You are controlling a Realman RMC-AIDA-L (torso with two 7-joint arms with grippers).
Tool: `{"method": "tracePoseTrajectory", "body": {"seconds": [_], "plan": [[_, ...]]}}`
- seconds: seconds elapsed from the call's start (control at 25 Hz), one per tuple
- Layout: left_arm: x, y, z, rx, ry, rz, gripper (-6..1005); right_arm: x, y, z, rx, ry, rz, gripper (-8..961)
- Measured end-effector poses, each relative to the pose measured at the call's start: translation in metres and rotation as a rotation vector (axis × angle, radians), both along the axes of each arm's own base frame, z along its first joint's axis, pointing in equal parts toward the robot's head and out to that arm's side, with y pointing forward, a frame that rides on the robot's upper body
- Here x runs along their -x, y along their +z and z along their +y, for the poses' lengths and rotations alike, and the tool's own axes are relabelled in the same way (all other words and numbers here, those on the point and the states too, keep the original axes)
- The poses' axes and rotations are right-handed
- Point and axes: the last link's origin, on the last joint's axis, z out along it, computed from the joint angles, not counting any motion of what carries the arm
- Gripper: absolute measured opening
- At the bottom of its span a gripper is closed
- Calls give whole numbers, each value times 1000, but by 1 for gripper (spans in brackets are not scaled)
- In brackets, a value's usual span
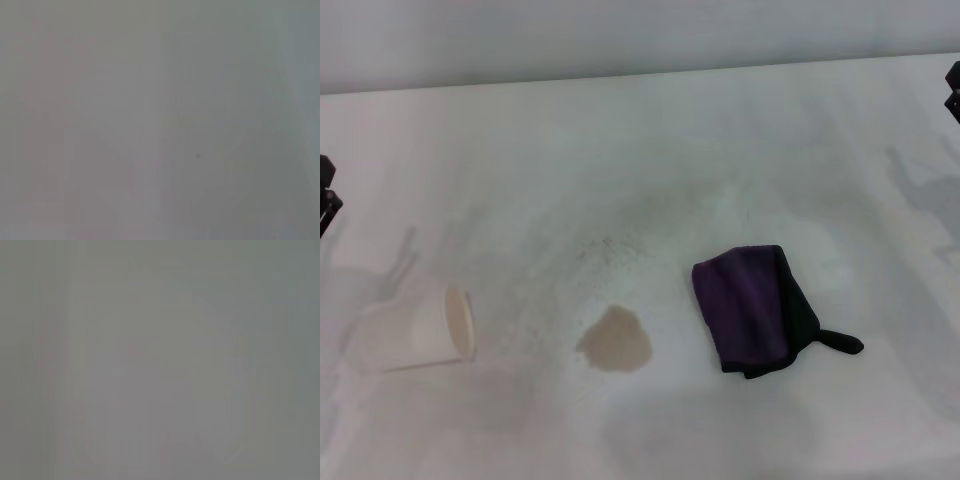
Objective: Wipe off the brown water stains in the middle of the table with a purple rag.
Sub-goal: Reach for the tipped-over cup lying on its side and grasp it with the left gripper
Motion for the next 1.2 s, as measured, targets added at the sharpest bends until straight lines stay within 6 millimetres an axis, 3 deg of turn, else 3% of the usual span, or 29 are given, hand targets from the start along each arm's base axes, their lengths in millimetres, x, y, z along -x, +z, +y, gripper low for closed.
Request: {"method": "tracePoseTrajectory", "body": {"seconds": [0.8,1.2], "plan": [[-1,1,0,-3,-3,-13,886,-1,3,1,-11,-3,-3,814],[1,8,5,98,-5,-196,884,-1,2,0,-7,-6,-1,814]]}}
